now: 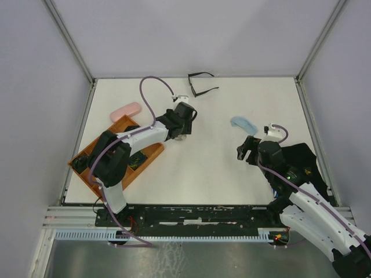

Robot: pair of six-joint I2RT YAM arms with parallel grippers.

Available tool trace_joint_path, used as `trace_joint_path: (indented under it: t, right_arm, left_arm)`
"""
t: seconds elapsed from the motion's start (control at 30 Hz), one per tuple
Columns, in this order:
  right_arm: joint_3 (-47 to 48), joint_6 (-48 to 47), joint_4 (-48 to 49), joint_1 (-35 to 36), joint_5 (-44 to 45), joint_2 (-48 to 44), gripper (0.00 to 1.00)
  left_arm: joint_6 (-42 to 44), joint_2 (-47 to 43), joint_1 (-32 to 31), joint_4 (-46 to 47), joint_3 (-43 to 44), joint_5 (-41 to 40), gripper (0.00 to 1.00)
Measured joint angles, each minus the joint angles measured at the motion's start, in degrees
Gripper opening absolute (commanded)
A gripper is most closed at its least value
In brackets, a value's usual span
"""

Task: Organize the sunglasses
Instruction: Move the sunglasses case at the center of the board.

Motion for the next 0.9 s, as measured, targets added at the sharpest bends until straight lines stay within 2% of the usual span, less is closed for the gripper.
trace_joint_path:
  t: [0.17, 0.47, 0.77, 0.9]
  right_arm:
    - [1.09, -1.09, -0.68, 0.0, -1.42, 1.01, 0.83]
    - [1.62, -1.99, -1.88, 0.0, -4.39, 3.89, 0.83]
    - [1.64, -1.99, -1.95, -0.02, -5.75, 4.55, 0.83]
    - [1.66, -2.01, -2.16, 0.0, -5.99, 4.57, 0.83]
  left_arm:
    - [5.07, 2.49, 6.36, 1.44, 4.31, 1.68, 0.14]
    - [8.85, 9.16, 12.28, 1.84, 7.91, 7.91, 0.17]
    - [10.8, 11.23, 14.56, 1.31, 8.66, 11.41, 0.25]
    - [10.8, 12.63, 14.53, 1.46, 9.66, 12.26, 0.32]
